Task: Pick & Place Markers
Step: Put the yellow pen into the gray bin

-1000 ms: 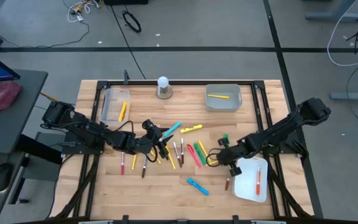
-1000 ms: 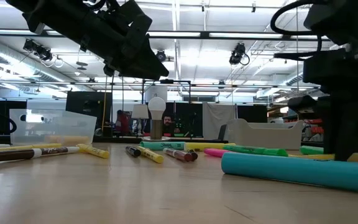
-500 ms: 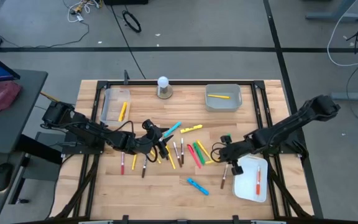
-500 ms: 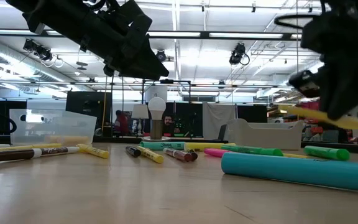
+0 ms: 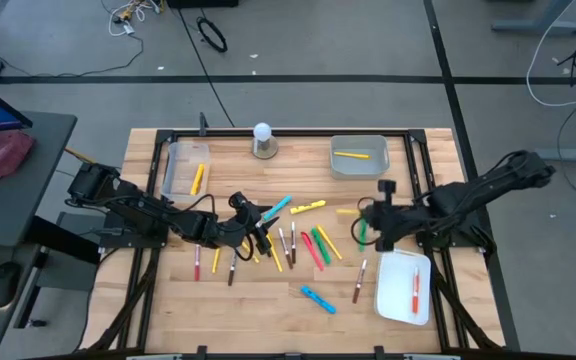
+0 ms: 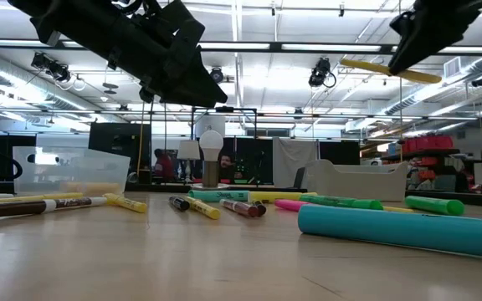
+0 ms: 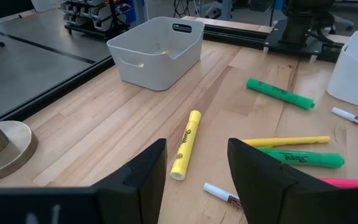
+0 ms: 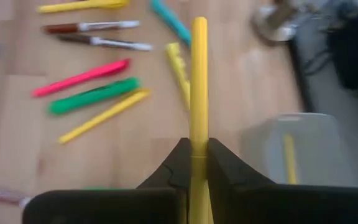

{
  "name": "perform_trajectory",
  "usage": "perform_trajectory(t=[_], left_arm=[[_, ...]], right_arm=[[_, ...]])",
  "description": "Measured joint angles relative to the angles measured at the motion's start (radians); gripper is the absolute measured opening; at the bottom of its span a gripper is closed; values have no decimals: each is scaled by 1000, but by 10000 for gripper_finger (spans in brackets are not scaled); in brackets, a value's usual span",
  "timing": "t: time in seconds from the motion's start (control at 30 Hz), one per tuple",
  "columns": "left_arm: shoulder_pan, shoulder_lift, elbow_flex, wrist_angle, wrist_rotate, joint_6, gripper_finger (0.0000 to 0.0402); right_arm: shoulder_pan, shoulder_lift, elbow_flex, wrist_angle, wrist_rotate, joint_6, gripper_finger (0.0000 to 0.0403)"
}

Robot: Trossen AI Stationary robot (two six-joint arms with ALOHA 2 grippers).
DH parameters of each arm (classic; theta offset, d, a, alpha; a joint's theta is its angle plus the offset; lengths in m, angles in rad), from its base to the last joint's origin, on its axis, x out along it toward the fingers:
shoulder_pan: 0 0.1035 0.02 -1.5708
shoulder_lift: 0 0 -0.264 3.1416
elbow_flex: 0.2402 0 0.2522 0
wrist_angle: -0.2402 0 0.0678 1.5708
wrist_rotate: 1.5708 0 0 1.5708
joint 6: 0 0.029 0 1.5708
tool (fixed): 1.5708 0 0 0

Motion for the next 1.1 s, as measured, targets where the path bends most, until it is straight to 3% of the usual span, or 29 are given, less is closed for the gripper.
perform_trajectory(t=[0.3,0.63,0.9,1.1], left_arm=[[7,0,0,0,0,0,177],[12,0,0,0,0,-1,177],[13,0,0,2,0,-1,177],[13,0,0,6,0,-1,177]], right_arm=[[-63,-102,-36,-137,17,111,22],[-80,-152,-159,-104,-28,133,22],[-105,-152,-159,-63,-86,139,22],[-195,-144,-159,58,-86,155,22]])
